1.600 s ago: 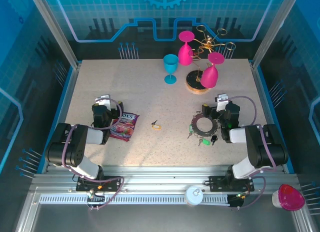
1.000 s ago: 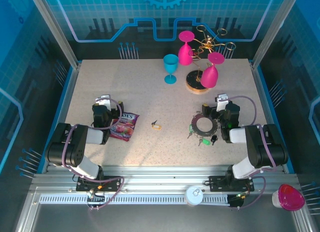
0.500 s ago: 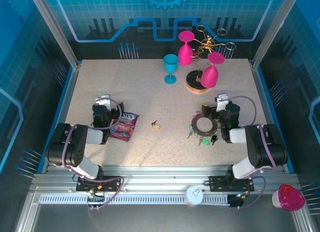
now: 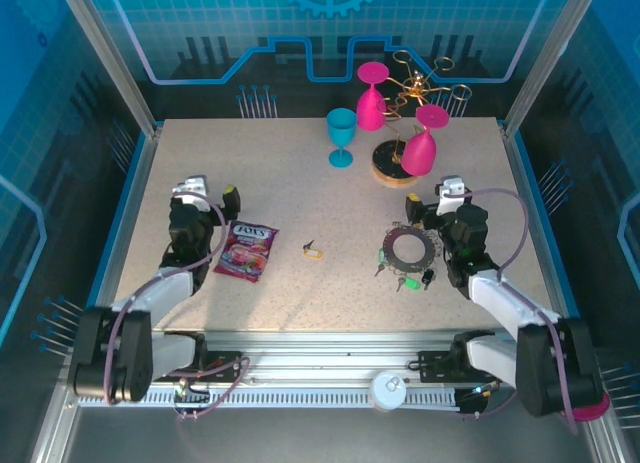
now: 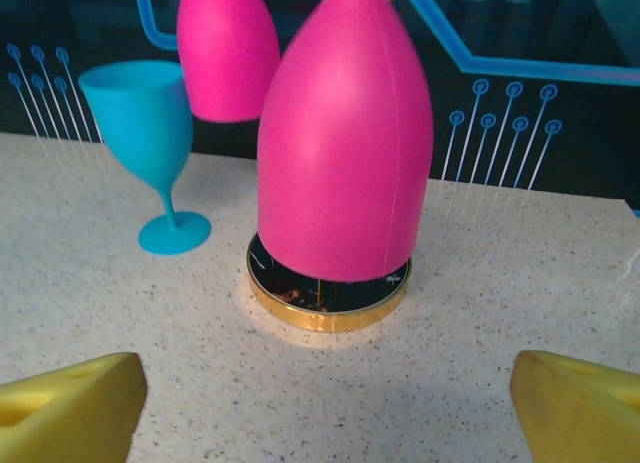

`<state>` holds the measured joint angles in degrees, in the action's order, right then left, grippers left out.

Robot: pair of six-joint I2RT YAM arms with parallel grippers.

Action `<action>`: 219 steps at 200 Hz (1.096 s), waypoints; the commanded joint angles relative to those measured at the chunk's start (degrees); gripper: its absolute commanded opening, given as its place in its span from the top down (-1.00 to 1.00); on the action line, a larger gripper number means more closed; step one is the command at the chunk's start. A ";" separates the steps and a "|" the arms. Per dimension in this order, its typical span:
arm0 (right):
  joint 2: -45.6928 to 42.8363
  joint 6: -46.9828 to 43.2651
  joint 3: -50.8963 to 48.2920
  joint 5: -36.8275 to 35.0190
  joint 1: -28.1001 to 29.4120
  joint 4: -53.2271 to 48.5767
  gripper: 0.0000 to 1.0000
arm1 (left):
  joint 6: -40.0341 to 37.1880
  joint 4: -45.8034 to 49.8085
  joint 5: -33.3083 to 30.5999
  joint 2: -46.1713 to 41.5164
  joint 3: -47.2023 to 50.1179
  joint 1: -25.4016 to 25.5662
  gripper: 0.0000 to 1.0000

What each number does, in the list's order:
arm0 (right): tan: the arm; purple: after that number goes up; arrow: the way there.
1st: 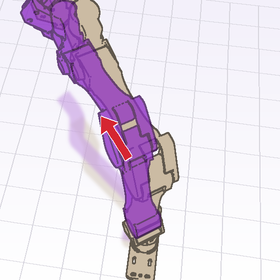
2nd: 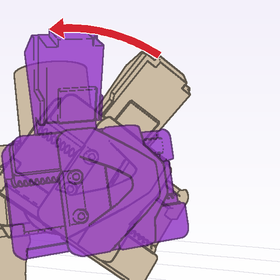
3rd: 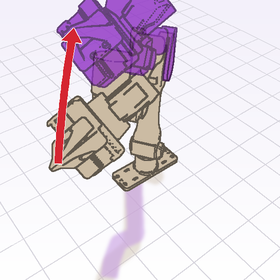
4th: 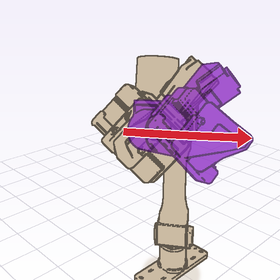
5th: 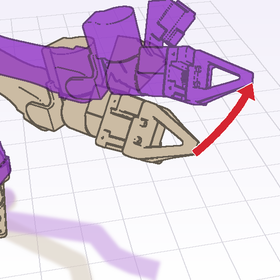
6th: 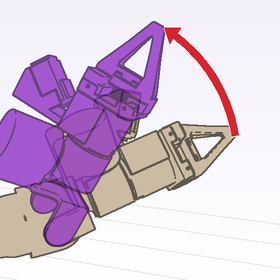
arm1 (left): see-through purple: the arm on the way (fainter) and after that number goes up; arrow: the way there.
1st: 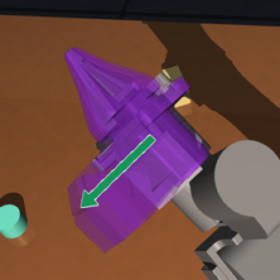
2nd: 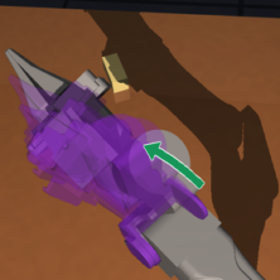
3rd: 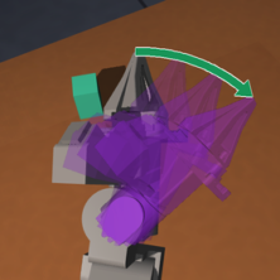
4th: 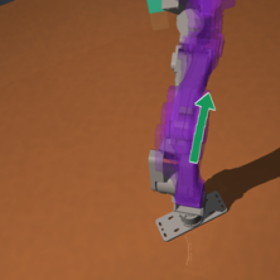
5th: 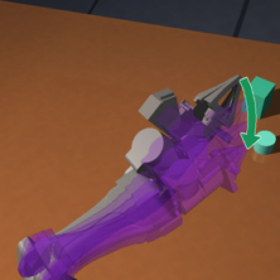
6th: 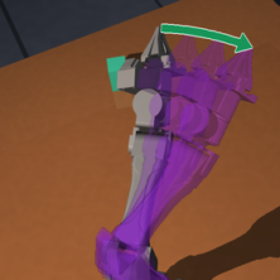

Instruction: Put the keys on the keyring

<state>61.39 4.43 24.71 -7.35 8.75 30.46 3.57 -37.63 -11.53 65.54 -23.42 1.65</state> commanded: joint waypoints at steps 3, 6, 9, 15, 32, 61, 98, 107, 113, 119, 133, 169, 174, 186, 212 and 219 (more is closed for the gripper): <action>-4.93 13.60 3.49 -2.91 1.81 -21.26 -0.70 | 6.13 11.80 4.60 -5.38 -2.68 -0.24 -0.99; -5.37 14.95 3.92 -2.78 1.87 -23.43 -0.67 | 6.79 13.00 5.26 -5.97 -2.87 -0.24 -0.99; -5.86 16.20 4.40 -2.60 2.01 -25.55 -0.61 | 7.34 14.23 5.83 -6.44 -3.12 -0.24 -0.99; -6.52 18.63 5.36 -1.92 2.22 -29.62 -0.53 | 8.71 16.52 6.85 -7.44 -3.59 -0.20 -0.99; -7.50 24.12 8.61 0.11 2.35 -40.24 -0.30 | 12.64 21.97 11.89 -9.36 -4.59 -0.09 -0.99; -7.11 27.87 12.63 5.68 3.04 -53.01 -0.03 | 19.44 25.37 16.74 -10.91 -4.23 3.24 -0.99; -3.23 26.57 16.84 6.54 8.86 -64.40 0.04 | 22.38 32.32 12.30 -10.87 -5.01 15.37 -0.99; -2.24 27.28 17.83 3.98 11.08 -66.99 0.03 | 24.90 33.38 11.04 -10.66 -4.86 18.14 -0.98; -1.61 27.91 18.43 2.22 12.63 -68.66 0.03 | 26.67 33.16 10.96 -10.40 -4.56 19.94 -0.99; -1.03 28.68 18.89 0.82 13.92 -70.09 0.06 | 28.32 32.91 10.84 -10.11 -4.21 21.81 -0.98; -0.31 30.78 19.43 -1.47 16.50 -73.00 0.14 | 31.32 32.96 8.95 -9.34 -3.92 26.48 -0.97; 1.13 33.87 18.71 -4.73 19.70 -77.55 0.32 | 37.82 29.82 2.61 -4.37 -4.28 37.18 -0.97; 1.54 34.04 18.62 -5.60 19.80 -78.07 0.34 | 38.35 29.28 2.40 -3.15 -4.67 38.11 -0.97; 2.43 34.42 18.71 -8.01 19.81 -79.08 0.40 | 38.99 28.26 2.43 0.11 -5.97 39.97 -0.97; 4.76 34.34 19.22 -9.98 19.50 -78.49 0.46 | 39.66 27.78 3.84 6.70 -10.11 41.57 -0.97; 5.77 34.04 19.30 -9.56 19.17 -77.76 0.46 | 39.66 27.53 4.15 8.28 -11.18 41.89 -0.97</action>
<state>64.90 37.34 42.50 -13.69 27.86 -45.58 40.75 -7.77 -6.66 70.00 -29.76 42.46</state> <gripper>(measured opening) 0.274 0.985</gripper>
